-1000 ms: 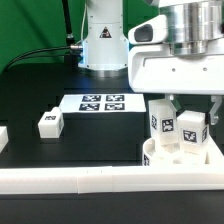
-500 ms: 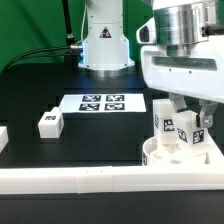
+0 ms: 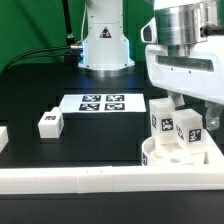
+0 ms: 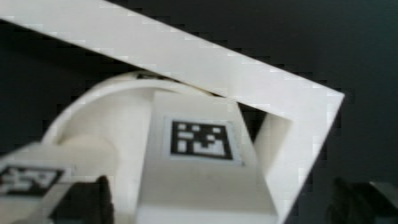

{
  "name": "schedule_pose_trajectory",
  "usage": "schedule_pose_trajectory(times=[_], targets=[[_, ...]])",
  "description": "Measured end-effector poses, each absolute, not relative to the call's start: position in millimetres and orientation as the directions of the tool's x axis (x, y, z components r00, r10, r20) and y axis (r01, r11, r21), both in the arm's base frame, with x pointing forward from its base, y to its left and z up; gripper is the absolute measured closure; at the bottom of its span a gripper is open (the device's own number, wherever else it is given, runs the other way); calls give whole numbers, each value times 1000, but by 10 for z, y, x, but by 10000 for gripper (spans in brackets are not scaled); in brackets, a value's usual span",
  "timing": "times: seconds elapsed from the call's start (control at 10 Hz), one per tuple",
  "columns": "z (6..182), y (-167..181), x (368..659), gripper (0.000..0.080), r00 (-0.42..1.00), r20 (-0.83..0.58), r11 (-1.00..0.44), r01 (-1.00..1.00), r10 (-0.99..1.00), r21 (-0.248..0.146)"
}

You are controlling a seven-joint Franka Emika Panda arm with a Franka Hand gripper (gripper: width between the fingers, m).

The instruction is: Assemble stool

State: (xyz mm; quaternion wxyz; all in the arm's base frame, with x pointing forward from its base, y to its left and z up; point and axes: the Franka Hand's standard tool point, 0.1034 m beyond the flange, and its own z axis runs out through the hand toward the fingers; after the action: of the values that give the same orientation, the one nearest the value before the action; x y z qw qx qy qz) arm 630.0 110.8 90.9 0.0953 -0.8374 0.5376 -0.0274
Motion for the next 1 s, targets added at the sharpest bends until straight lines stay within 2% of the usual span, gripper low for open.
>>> schedule_pose_trajectory(times=[0.1,0.2,0.4,0.5,0.6,0.7,0.9,1.0], targets=[[1039,1099,6345,161,465,-47,-447,-870,-884,-208],[1145,1094,6402,153,478,-45,-456,-860,-877,-230],[1116,1095,6389,153,591,-15,-572,-787,-807,-230],[1104,1121,6374,151,669,1,-654,-727,-743,-211],[1093,1207,6368,151,775,13,-765,-621,-632,-169],[1111,1306,6369,151,820,26,-813,-561,-571,-156],[1152,1325,6405,151,959,69,-955,-265,-275,-133],[1144,1322,6400,151,968,74,-964,-230,-241,-130]])
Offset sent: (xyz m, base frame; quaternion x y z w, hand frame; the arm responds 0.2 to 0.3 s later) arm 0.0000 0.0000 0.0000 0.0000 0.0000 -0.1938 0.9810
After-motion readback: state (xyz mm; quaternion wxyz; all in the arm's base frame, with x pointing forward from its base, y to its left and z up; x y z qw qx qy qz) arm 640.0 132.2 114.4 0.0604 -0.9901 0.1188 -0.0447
